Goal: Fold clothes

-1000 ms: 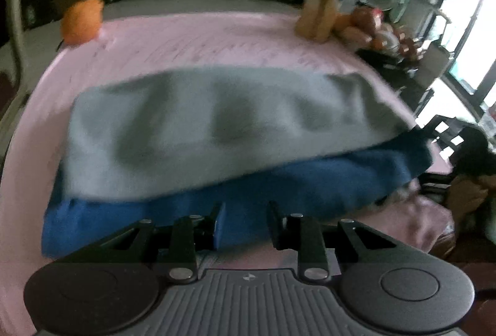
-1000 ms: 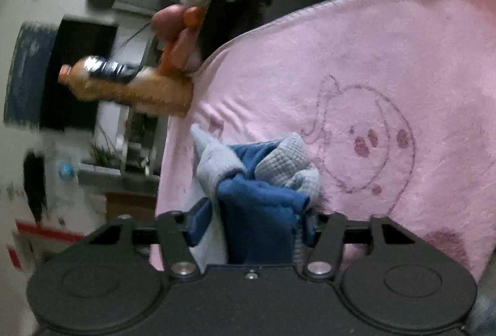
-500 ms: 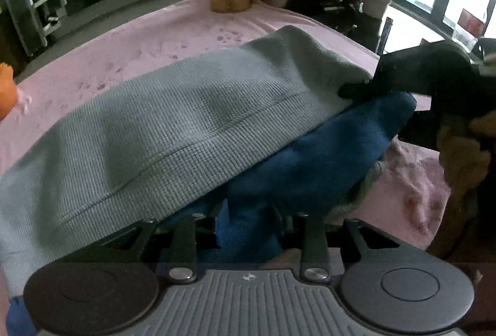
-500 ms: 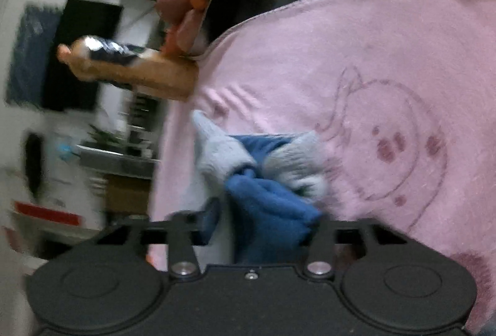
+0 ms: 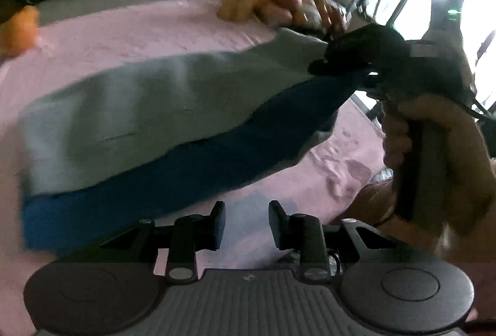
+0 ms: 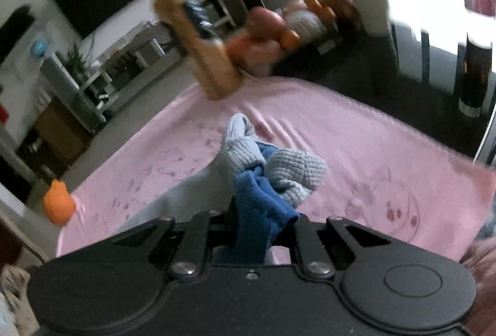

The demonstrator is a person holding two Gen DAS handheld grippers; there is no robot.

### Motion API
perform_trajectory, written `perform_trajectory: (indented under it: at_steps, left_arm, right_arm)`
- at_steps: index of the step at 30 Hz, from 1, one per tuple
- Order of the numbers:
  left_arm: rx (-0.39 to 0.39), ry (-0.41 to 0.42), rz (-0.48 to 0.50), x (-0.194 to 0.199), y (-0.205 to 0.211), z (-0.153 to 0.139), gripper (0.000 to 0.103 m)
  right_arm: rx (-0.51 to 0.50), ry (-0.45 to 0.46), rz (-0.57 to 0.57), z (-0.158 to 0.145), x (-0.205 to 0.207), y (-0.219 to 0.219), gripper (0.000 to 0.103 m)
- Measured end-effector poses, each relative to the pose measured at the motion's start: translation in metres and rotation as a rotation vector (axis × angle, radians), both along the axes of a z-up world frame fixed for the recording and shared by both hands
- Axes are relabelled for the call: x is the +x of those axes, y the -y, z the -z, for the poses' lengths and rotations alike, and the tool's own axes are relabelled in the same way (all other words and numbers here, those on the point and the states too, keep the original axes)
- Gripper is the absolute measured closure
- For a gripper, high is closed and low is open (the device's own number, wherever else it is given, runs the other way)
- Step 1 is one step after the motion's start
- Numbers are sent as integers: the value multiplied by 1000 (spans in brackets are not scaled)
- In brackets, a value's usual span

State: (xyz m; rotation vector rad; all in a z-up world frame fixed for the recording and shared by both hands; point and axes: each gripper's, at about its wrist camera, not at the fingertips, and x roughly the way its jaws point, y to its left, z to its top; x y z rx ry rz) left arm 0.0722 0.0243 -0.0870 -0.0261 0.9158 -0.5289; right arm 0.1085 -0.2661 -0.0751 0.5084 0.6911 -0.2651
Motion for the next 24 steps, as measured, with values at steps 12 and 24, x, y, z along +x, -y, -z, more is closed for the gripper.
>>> perform_trajectory:
  at_steps: [12,24]
  left_arm:
    - [-162,150,-438,-25,-171,-28,75]
    - [-249,105,-585,-20,-210,-29,75]
  right_arm:
    - [-643,231,-463,-55,2,-206,92]
    - [-1018,331,-1084,59,-29,-317,92]
